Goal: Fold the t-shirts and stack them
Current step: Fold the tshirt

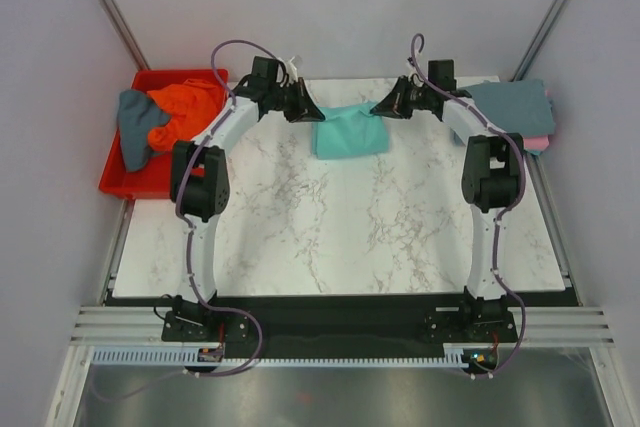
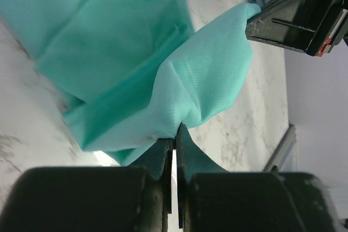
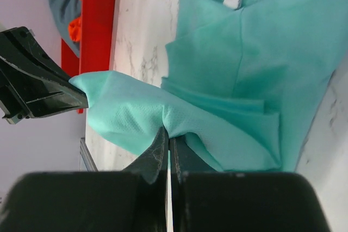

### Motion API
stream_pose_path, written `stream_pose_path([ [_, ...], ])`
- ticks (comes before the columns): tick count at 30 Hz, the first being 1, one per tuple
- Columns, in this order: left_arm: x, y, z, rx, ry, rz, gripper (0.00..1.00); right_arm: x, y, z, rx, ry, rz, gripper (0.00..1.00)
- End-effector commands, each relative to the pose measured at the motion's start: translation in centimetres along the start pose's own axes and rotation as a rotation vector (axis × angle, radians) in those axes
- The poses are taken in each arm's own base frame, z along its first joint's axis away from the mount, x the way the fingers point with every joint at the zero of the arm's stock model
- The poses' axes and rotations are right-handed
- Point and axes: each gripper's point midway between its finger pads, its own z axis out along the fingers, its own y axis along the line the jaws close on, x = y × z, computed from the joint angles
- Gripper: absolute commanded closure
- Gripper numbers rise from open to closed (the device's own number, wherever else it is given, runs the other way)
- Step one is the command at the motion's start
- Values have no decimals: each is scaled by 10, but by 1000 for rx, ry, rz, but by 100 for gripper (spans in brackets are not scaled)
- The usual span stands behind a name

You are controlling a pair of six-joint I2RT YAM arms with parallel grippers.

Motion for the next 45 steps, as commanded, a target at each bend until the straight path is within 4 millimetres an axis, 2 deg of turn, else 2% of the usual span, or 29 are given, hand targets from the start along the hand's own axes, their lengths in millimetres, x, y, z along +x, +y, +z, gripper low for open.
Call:
stream_pose_path([
  [1, -24, 42, 30, -80, -58, 112, 98, -32, -6, 27, -39, -71, -49, 100],
  [2, -39, 39, 33, -79, -95, 146, 98, -30, -20, 39, -38, -65, -44, 100],
  [3, -44, 46, 37, -99, -112, 163, 98, -32, -20, 46, -44, -70, -59, 100],
  [4, -49, 53, 41, -113, -122, 183, 98, -46, -14, 49, -51, -104, -94, 100],
  [5, -54, 59, 48, -127, -138, 198, 98, -45, -23, 57, -50, -106, -88, 100],
  [7, -61, 72, 51, -165, -163, 225, 98, -61, -22, 61, -56, -151, -115, 100],
  [8, -69, 79, 53, -189, -189, 237, 98, -61, -30, 65, -46, -156, -112, 100],
  [10, -77, 83, 54, -209, -214, 270, 98, -69, -30, 67, -51, -177, -134, 100],
  [12, -89, 80, 53, -210, -249, 302, 98, -72, -35, 67, -43, -187, -139, 100],
  [17, -113, 61, 44, -191, -321, 351, 98, -87, -24, 58, -48, -225, -186, 100],
  [20, -128, 57, 41, -195, -377, 378, 98, -96, -28, 55, -34, -252, -191, 100],
  [22, -139, 65, 44, -231, -426, 402, 80, -101, -32, 55, -16, -273, -204, 100],
  [24, -146, 72, 48, -263, -458, 429, 52, -101, -46, 59, 12, -278, -220, 100],
  [26, -154, 78, 53, -296, -492, 491, 20, -105, -56, 64, 42, -298, -234, 82],
  [27, -158, 79, 51, -309, -505, 523, 13, -112, -53, 62, 47, -315, -260, 60],
  [28, -167, 73, 46, -315, -536, 540, 9, -118, -53, 60, 66, -333, -296, 52],
  [29, -176, 68, 37, -342, -568, 547, 2, -124, -47, 56, 76, -350, -324, 44],
  [30, -182, 62, 28, -356, -588, 549, 1, -131, -39, 50, 83, -364, -347, 36],
  [31, -181, 63, 23, -373, -578, 534, 1, -140, -25, 40, 81, -384, -388, 35],
  [32, -186, 46, 8, -368, -595, 532, 1, -144, -19, 33, 82, -394, -403, 34],
  [33, -183, 43, 5, -365, -586, 515, 1, -143, -18, 29, 90, -389, -396, 33],
  [34, -174, 48, 6, -370, -553, 493, 1, -149, -5, 18, 87, -404, -408, 33],
  [35, -164, 50, 5, -369, -513, 465, 1, -147, -4, 14, 92, -397, -399, 33],
  [36, -159, 43, 0, -349, -501, 429, 1, -135, -13, 16, 110, -361, -369, 33],
  [37, -142, 53, 5, -345, -445, 387, 1, -131, -4, 11, 96, -348, -368, 33],
  [39, -115, 48, 8, -257, -349, 290, 1, -108, -15, 15, 86, -281, -313, 34],
  [40, -98, 56, 11, -230, -295, 240, 2, -103, -10, 12, 70, -268, -299, 35],
  [42, -77, 39, 11, -108, -220, 175, 3, -79, -12, 18, 14, -203, -232, 35],
  [45, -42, 43, 20, -37, -116, 96, 3, -54, -14, 27, -71, -144, -113, 36],
])
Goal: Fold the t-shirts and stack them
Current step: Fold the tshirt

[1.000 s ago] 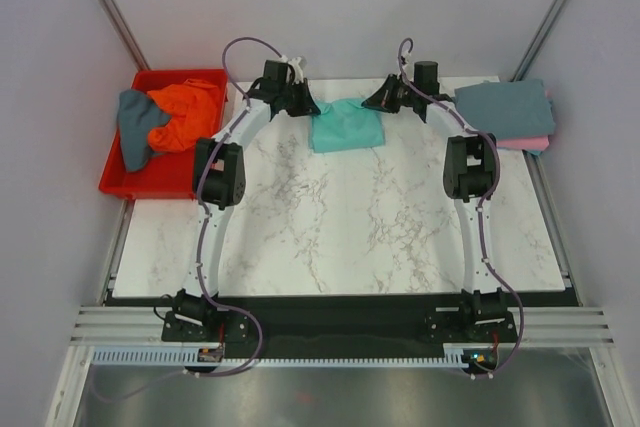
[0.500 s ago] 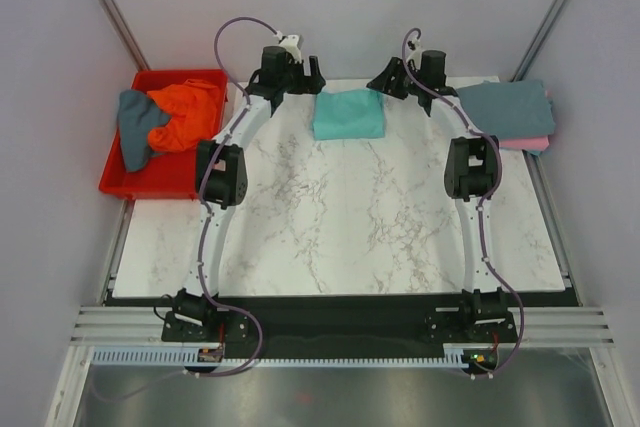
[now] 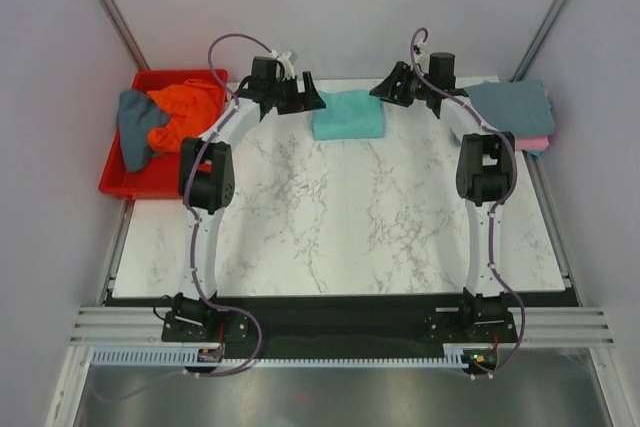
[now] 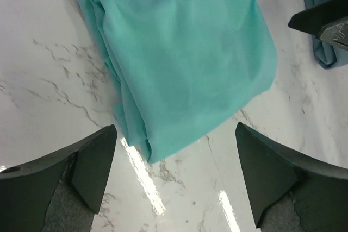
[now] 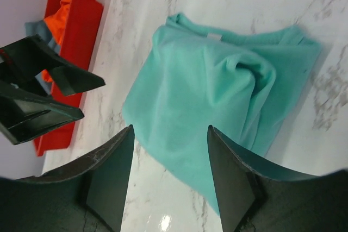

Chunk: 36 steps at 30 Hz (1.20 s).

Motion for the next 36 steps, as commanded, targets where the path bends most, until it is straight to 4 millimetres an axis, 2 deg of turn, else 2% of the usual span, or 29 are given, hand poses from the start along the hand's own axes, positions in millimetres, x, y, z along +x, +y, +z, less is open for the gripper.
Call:
stream_pose_path([
  [1, 22, -29, -19, 145, 108, -145, 3, 22, 25, -3, -132, 60, 115, 36],
  [4, 36, -19, -12, 152, 135, -161, 1, 41, 26, 2, -145, 100, 149, 36],
  [8, 44, -2, 1, 148, 141, -166, 1, 43, 30, 12, -177, 100, 149, 36],
  [12, 44, 11, 14, 123, 123, -142, 1, 47, 18, 24, -147, 94, 158, 35],
  [14, 47, 21, 23, 95, 116, -137, 1, 56, 8, 30, -108, 101, 169, 34],
  [19, 41, 31, 37, 53, 75, -105, 1, 85, -13, 41, -59, 154, 190, 33],
  [22, 50, 37, 42, 40, 88, -104, 1, 103, -24, 45, -25, 186, 198, 32],
  [26, 60, 31, 46, 74, 113, -146, 7, 123, -28, 43, -3, 231, 214, 32],
  [33, 72, 14, 58, 150, 133, -219, 17, 121, -26, 40, -3, 232, 207, 32],
  [36, 75, 4, 62, 192, 139, -231, 29, 119, -24, 37, -1, 231, 211, 31],
])
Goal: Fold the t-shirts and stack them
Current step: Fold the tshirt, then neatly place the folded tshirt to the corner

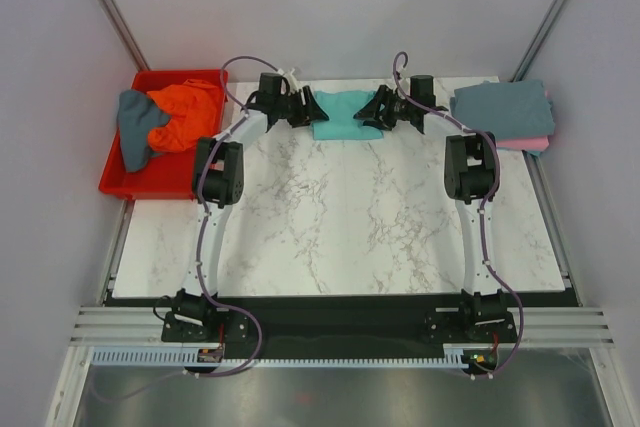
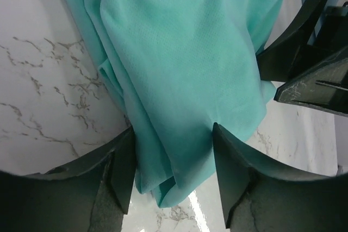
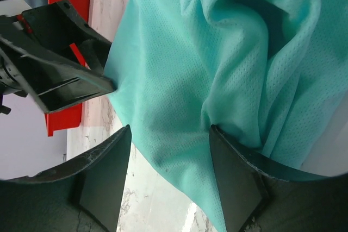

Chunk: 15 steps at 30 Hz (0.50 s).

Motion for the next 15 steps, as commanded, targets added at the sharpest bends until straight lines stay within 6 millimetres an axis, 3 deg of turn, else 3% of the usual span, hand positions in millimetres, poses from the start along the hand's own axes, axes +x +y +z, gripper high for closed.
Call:
stream_pose_path([
  [1, 24, -12, 18, 59, 56, -66, 40, 25, -15, 1, 75, 53, 33, 31],
  [3, 27, -16, 20, 65, 61, -66, 54, 27, -15, -1, 77, 58, 45, 31],
  [4, 27, -17, 20, 65, 60, -63, 71, 28, -16, -3, 79, 60, 49, 31],
  [5, 30, -18, 21, 64, 64, -62, 78, 28, -17, -4, 81, 58, 49, 31],
  [10, 29, -25, 13, 70, 73, -16, 98, 37, -17, -10, 96, 76, 69, 31],
  [12, 31, -26, 7, 72, 91, -17, 98, 41, -8, -18, 97, 83, 80, 31],
  [14, 34, -38, -4, 110, 115, 0, 98, 59, -11, -24, 109, 113, 115, 31],
  [15, 37, -40, -9, 122, 133, -3, 98, 55, 2, -32, 95, 108, 101, 31],
])
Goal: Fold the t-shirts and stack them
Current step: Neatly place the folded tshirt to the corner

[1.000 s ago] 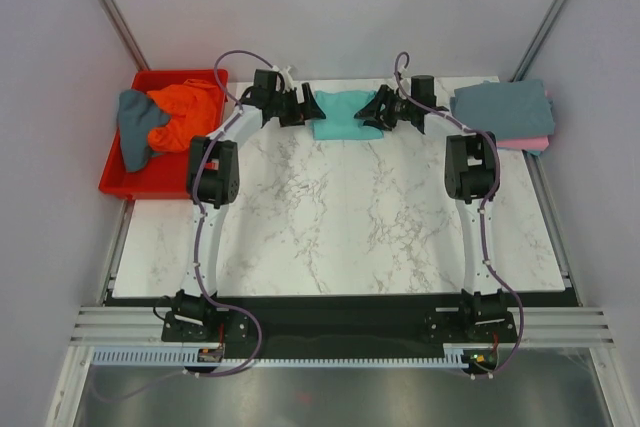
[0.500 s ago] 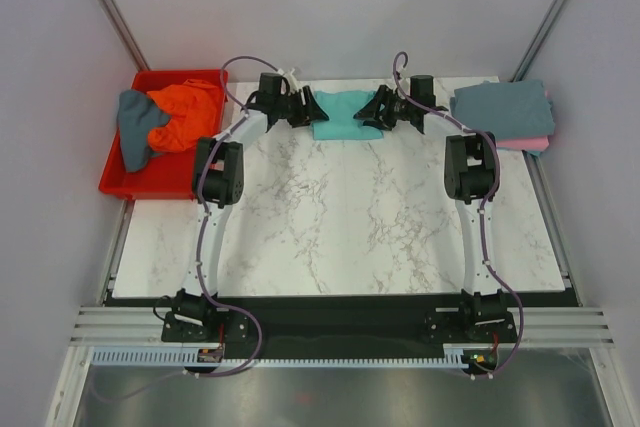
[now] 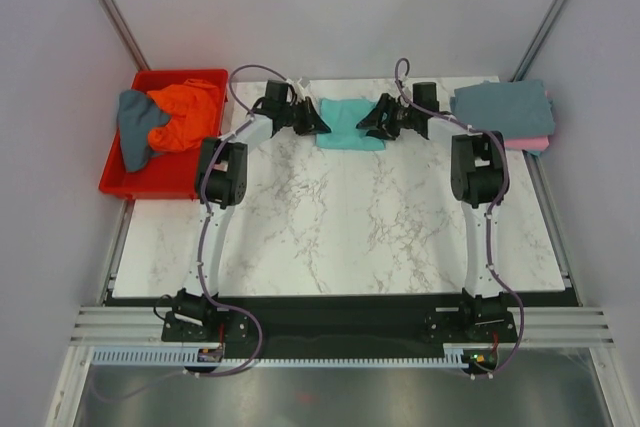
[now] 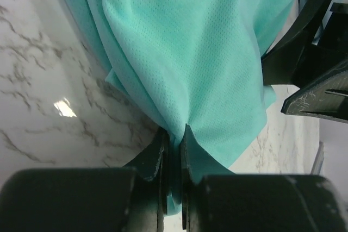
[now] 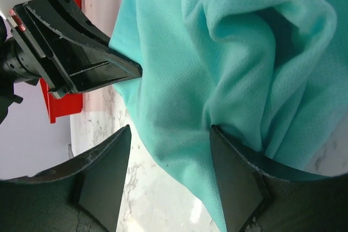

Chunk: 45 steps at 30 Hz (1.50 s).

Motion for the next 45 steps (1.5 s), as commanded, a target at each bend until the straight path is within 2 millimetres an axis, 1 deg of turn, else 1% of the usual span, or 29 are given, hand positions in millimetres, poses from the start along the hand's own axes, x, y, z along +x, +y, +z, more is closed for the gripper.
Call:
stream_pose_path([
  [1, 3, -41, -29, 87, 61, 68, 98, 40, -6, -15, 66, 88, 75, 31],
  [2, 13, -40, -33, 88, 87, 52, 98, 34, 7, -23, 56, 74, 58, 32],
  [4, 27, -49, -50, 114, 131, 30, 98, 28, 18, -34, 45, 57, 56, 32],
  [5, 32, -48, -56, 120, 143, 19, 98, 18, 31, -44, 32, 32, 40, 31],
  [6, 39, -51, -63, 128, 164, 2, 98, 11, 34, -53, 27, 14, 58, 31],
  [7, 47, -54, -70, 133, 182, -5, 98, 4, 44, -63, 18, -6, 58, 31],
  [8, 51, -54, -75, 136, 194, -12, 98, 0, 44, -70, 20, -18, 72, 31],
  [9, 56, -54, -78, 137, 209, -17, 98, -3, 39, -79, 28, -32, 98, 31],
  [10, 66, -51, -80, 128, 230, -35, 98, 7, 31, -84, 39, -17, 129, 31],
  [11, 64, -55, -85, 130, 225, -27, 98, 8, 32, -91, 41, -24, 130, 31],
  [12, 66, -54, -86, 130, 229, -15, 98, 18, 19, -97, 62, -15, 163, 31],
  [13, 69, -53, -87, 126, 240, -21, 98, 21, 13, -101, 75, -16, 156, 31],
  [16, 69, -52, -88, 115, 237, -9, 98, 31, 0, -98, 97, 4, 181, 31],
  [18, 67, -53, -88, 113, 233, -3, 98, 28, -4, -96, 99, 6, 178, 31],
  [19, 67, -52, -88, 109, 231, 0, 98, 31, -10, -91, 104, 19, 193, 31],
  [21, 64, -53, -90, 101, 224, 4, 98, 33, -15, -88, 107, 32, 204, 30],
  [25, 66, -56, -92, 90, 224, -4, 98, 51, -38, -78, 130, 71, 256, 30],
  [28, 67, -59, -92, 85, 223, 1, 98, 62, -44, -69, 128, 94, 281, 30],
  [32, 70, -63, -88, 82, 230, 9, 98, 65, -45, -63, 123, 109, 286, 30],
  [35, 73, -67, -83, 80, 236, 21, 98, 69, -45, -64, 123, 113, 297, 30],
  [39, 77, -74, -77, 84, 243, 24, 98, 84, -47, -66, 130, 134, 326, 30],
  [43, 78, -78, -71, 90, 246, 30, 98, 92, -47, -64, 131, 148, 335, 30],
  [45, 79, -79, -69, 88, 246, 32, 98, 91, -45, -59, 125, 150, 324, 30],
])
